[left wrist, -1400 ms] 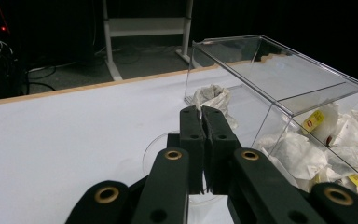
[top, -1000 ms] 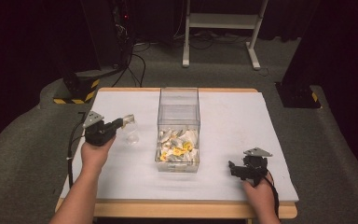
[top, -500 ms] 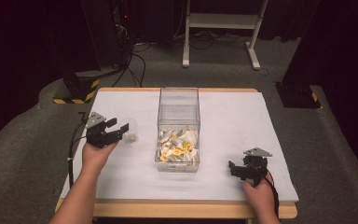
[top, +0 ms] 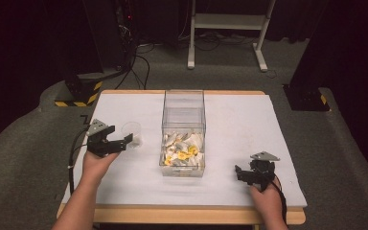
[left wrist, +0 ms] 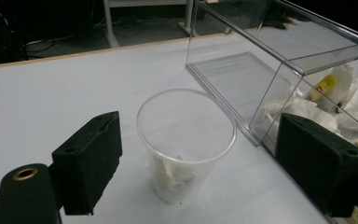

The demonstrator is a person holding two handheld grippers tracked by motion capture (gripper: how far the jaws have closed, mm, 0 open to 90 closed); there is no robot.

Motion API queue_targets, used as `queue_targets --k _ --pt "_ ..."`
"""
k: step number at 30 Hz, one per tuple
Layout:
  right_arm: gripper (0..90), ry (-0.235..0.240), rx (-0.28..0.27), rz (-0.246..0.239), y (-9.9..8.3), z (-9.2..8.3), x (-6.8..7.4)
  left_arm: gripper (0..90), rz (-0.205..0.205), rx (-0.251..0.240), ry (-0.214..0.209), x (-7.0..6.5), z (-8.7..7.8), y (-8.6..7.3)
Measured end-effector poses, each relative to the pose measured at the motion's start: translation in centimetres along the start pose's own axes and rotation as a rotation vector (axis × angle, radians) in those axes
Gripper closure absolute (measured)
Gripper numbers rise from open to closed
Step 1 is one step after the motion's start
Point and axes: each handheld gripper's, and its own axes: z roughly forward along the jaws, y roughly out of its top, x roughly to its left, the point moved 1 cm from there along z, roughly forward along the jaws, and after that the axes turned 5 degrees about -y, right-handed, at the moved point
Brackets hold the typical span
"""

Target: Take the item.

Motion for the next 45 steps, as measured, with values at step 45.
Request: queue_targets --k 45 --pt "9.7 0.000 0.000 0.002 0.0 0.0 0.0 18.3 0.035 0.257 0.079 -0.1 -0.8 -10.1"
